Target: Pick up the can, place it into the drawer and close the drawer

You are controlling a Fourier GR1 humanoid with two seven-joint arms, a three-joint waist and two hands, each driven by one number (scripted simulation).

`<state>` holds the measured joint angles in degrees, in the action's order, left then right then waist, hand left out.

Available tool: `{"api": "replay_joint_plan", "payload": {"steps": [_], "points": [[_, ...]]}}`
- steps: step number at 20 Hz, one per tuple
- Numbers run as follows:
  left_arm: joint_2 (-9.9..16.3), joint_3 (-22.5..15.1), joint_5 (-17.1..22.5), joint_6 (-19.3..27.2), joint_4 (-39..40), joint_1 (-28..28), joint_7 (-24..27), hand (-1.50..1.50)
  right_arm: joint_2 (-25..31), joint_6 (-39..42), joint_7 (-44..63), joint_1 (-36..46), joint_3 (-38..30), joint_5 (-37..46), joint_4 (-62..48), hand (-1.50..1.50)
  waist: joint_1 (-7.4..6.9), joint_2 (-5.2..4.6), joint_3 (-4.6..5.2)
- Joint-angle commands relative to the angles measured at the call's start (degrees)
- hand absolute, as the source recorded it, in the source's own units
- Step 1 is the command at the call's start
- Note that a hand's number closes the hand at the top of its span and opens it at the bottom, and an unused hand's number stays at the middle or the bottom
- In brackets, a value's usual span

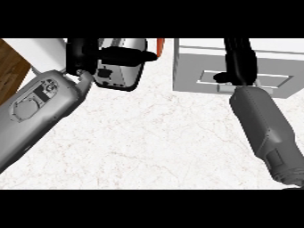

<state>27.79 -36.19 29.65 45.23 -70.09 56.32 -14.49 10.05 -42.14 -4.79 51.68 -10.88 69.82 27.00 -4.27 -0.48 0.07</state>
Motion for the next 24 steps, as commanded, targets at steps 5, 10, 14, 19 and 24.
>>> {"api": "replay_joint_plan", "payload": {"steps": [5,10,14,19,24], "points": [[1.27,-0.01,-1.43,0.50,-6.06,-5.20,-1.00,-1.50,2.12,-0.74,-1.41,8.86,-2.56,-0.74,-9.64,-1.50,-1.12,-0.89,-0.22],[2.08,1.48,-2.10,-2.09,-5.08,-7.74,3.17,-1.50,2.44,-0.90,-1.21,12.17,-4.02,-1.50,-11.70,-1.50,-1.14,-1.56,-0.21],[2.74,1.43,-2.30,-1.80,-7.74,-9.55,2.00,-1.50,1.02,-0.14,-2.83,13.23,-4.52,-2.06,-13.26,-1.50,-1.61,-1.42,-0.23],[3.77,2.19,-2.03,-2.49,-9.08,-10.48,1.53,-1.50,-0.32,2.45,-12.65,13.32,-11.22,-10.89,-10.82,-1.50,-1.26,-1.16,-0.37],[3.85,2.83,-1.84,-2.39,-10.63,-12.04,1.58,-1.50,-1.60,4.97,-16.70,14.94,-17.00,-17.53,-9.55,-1.50,-1.22,-0.96,-0.36]]}}
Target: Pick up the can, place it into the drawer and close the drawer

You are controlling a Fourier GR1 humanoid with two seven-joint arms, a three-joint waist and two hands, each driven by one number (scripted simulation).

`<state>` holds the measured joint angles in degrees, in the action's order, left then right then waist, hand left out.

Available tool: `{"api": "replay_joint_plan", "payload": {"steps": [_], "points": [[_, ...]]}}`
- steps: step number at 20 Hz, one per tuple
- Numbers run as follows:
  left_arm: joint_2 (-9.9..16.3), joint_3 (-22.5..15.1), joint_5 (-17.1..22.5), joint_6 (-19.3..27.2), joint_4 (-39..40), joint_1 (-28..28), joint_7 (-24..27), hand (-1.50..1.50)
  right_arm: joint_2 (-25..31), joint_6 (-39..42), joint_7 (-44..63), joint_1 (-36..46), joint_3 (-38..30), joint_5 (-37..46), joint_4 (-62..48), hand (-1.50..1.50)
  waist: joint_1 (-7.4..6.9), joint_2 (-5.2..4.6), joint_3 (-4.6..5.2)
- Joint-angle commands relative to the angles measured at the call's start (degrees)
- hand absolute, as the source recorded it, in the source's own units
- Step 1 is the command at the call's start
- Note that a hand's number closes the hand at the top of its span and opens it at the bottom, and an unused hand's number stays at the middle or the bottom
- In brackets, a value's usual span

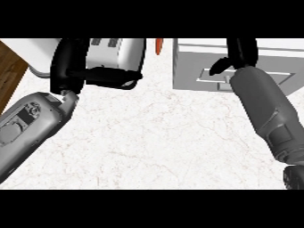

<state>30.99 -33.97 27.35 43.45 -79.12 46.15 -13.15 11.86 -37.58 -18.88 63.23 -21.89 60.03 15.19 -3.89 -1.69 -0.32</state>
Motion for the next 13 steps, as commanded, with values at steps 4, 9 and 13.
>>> {"api": "replay_joint_plan", "payload": {"steps": [4,9,13], "points": [[1.43,0.84,-0.26,-0.76,-1.91,-4.55,1.47,-1.50,-4.70,3.78,-6.79,4.19,-10.22,-13.10,3.30,-1.50,-0.44,0.66,0.11],[0.30,1.06,-1.21,-0.29,-1.97,-5.76,2.83,-1.50,-6.71,8.55,-7.79,6.10,-16.26,-20.38,3.14,-1.50,0.49,0.65,0.17],[1.57,2.90,-1.59,-0.75,-2.82,-6.62,1.37,-1.50,-4.60,11.72,-9.75,6.16,-17.02,-21.82,1.97,-1.50,1.06,0.74,0.23]]}}
